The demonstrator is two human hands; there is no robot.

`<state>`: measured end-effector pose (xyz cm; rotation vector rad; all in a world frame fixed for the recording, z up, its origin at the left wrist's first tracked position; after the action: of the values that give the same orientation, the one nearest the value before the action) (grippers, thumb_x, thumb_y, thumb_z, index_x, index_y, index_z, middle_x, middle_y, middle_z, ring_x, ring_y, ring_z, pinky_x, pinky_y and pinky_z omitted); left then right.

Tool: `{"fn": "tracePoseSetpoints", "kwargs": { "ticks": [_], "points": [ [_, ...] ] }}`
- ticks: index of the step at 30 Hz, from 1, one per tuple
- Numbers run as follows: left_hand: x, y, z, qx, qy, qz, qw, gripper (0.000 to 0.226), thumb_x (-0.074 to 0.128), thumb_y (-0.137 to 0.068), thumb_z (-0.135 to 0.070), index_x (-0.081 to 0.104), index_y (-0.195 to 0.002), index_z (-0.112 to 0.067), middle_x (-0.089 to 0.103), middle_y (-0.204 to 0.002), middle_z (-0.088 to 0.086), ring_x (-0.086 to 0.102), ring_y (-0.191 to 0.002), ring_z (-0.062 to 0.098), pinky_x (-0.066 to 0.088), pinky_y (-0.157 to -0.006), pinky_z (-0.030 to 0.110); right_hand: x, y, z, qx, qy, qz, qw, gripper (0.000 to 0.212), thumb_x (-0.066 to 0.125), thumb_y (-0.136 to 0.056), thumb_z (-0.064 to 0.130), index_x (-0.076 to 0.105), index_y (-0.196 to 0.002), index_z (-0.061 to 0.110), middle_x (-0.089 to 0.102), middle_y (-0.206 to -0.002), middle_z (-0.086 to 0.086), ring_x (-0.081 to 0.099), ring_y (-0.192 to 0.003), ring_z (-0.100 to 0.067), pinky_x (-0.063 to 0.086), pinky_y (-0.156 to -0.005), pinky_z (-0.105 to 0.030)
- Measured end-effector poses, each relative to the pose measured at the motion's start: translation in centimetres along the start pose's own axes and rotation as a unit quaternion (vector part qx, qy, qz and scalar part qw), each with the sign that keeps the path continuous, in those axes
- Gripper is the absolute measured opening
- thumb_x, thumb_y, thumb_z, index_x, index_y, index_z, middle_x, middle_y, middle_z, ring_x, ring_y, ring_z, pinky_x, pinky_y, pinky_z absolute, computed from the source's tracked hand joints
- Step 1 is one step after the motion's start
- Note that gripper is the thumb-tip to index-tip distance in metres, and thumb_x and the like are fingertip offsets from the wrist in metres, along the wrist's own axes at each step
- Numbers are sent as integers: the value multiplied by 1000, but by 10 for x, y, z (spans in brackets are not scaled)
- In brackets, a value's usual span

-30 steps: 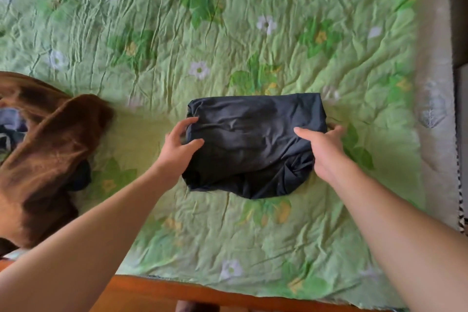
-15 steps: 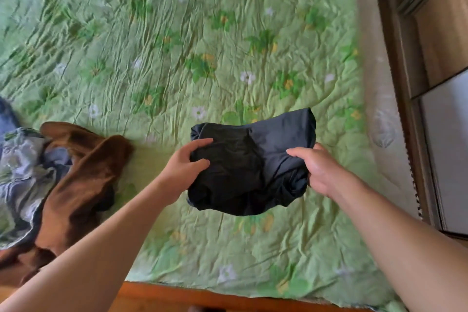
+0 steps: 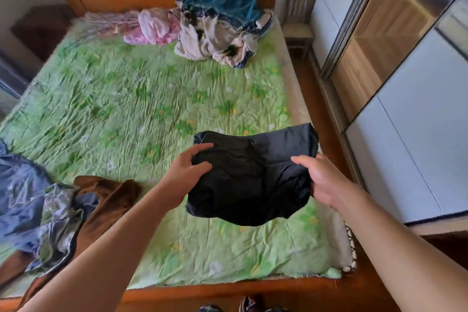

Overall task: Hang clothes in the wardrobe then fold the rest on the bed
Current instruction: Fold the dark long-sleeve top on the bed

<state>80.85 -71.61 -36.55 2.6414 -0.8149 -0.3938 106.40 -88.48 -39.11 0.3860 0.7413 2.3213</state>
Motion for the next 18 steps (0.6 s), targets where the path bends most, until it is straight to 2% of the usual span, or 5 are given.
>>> {"fn": "tracePoseSetpoints", "kwargs": {
  "ticks": [4, 8, 14, 16, 18],
  "points": [
    [12, 45, -24, 13, 22, 34, 999, 44, 65, -87, -9, 72, -111, -45, 70, -114, 2, 75, -87, 19, 63, -71, 37, -23, 60, 6, -36, -47, -4, 998, 29, 55, -98, 8, 66, -124, -1, 74, -112, -21, 73, -101, -37, 58, -81, -41],
    [22, 83, -35, 10, 45, 54, 998, 41, 63, -88, -4, 74, -110, -37, 70, -115, 8, 75, -91, 26, 63, -76, 42, -36, 112, -1, -45, -99, -16, 994, 30, 55, -98, 14, 68, -121, -1, 75, -111, -19, 75, -96, -32, 61, -69, -36],
    [56, 141, -74, 37, 55, 87, 994, 40, 60, -89, 2, 73, -114, -25, 74, -103, 7, 75, -76, 20, 57, -57, 26, -69, 194, 0, -77, -138, -50, 986, 25, 57, -97, 12, 69, -117, 1, 76, -108, -18, 76, -91, -30, 61, -66, -33],
    [69, 157, -90, 49, 43, 98, 993, 39, 59, -89, 2, 72, -115, -24, 74, -102, 7, 74, -73, 17, 56, -55, 25, -84, 218, 7, -95, -155, -60, 981, 21, 58, -96, 11, 70, -112, 5, 76, -106, -16, 76, -89, -30, 60, -69, -34],
    [83, 171, -104, 54, 35, 110, 992, 37, 59, -90, 0, 73, -114, -24, 74, -104, 10, 74, -79, 22, 58, -60, 29, -101, 236, 12, -102, -158, -69, 980, 19, 59, -95, 13, 71, -110, 8, 77, -106, -15, 75, -91, -29, 58, -74, -35]
  ]
}}
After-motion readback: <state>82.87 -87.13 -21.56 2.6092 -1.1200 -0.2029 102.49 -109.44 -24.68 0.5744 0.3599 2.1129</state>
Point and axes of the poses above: each hand's wrist, its own y-axis away from the middle knuckle, its own x-axis out of the palm, z = x × y, the point moved 7 cm from there along -y, towards the middle knuckle
